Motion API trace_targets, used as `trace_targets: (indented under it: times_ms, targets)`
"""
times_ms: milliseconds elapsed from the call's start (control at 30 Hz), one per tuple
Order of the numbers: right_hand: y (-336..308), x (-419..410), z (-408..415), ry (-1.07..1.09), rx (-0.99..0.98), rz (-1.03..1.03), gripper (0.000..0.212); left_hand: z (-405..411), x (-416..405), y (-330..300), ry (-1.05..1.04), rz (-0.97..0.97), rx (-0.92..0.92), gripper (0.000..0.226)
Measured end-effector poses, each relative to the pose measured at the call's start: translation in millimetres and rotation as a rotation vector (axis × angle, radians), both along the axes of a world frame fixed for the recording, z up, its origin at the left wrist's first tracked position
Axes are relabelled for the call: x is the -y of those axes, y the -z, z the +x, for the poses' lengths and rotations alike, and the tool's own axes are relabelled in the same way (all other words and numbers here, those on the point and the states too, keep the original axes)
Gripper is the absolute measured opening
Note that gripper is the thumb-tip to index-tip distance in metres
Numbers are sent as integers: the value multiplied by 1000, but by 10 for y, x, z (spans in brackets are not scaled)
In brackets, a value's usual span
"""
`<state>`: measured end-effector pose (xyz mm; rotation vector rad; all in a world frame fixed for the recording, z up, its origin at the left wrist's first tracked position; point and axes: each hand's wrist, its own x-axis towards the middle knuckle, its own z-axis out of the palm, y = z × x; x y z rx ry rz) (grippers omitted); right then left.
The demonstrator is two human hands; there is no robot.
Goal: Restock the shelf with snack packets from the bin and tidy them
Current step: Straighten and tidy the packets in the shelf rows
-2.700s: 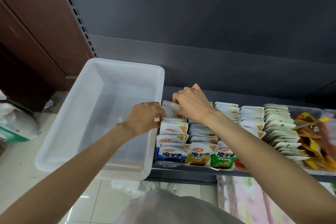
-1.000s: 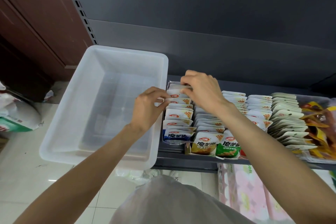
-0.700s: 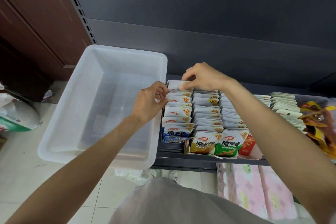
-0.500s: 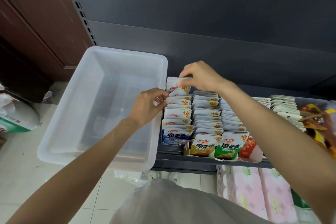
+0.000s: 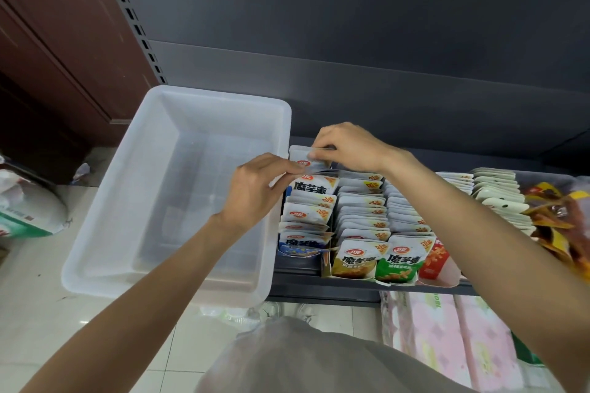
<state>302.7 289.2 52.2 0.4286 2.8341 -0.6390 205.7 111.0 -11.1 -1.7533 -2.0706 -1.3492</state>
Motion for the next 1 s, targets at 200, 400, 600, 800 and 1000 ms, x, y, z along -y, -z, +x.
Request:
trace_targets:
  times_ms: [200,400,600,800,1000]
  targets:
    - [-139,1,65,26,-74,-77,27,-51,-33,72,-92,-253,135,28]
    - [-234,150,238,9,-146,121,37,-21,-29,-104,-35,-261,702,47]
    - [-99,253,244,-38,-65,278,40,40,-295,-151,-19,-339,703,45]
    - [-154,277,418,115,-334,312,20,-31,-453,-38,-45,-352,511,36]
    - [-82,458,432,-10,-241,414,20,-33,-199,-85,-131,-197,695,27]
